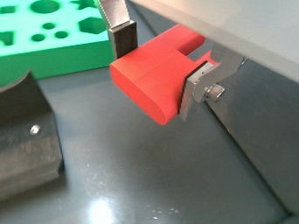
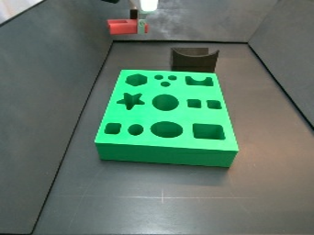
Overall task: Pick up the square-circle object. Move up. Rotate the square-circle object. Place the square-circle object on the fixture. Regrasp the square-circle object. Move to above the board. Insert the square-circle object.
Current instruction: Rotate the square-circle object.
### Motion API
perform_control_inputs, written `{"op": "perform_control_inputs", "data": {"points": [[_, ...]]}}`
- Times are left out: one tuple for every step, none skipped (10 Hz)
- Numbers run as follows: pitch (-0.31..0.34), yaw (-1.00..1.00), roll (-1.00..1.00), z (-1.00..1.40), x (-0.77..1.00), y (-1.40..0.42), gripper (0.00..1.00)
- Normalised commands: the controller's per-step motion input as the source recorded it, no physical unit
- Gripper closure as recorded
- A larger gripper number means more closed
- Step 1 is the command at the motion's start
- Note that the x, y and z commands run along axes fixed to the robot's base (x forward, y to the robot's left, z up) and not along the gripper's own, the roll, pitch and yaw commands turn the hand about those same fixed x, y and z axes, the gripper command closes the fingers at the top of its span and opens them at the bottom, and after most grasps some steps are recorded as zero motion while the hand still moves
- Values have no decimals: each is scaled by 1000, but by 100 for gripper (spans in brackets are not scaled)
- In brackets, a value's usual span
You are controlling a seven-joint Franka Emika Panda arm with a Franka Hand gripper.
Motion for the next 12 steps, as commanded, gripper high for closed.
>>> {"op": "perform_control_inputs", "data": {"points": [[-8, -1000, 0, -9, -9, 12, 100], [-9, -1000, 0, -9, -9, 12, 100], [-9, -1000, 0, -10, -9, 12, 100], [-9, -1000, 0, -10, -10, 12, 100], [-9, -1000, 0, -10, -10, 12, 100], [-10, -1000, 0, -10, -10, 11, 100], [-10, -1000, 0, -10, -10, 12, 100], [-11, -1000, 0, -10, -10, 11, 100], [-11, -1000, 0, -10, -10, 11, 100], [-12, -1000, 0, -10, -11, 11, 100], [-12, -1000, -1, -10, -11, 11, 100], [-13, -1000, -1, -10, -11, 11, 100]]}}
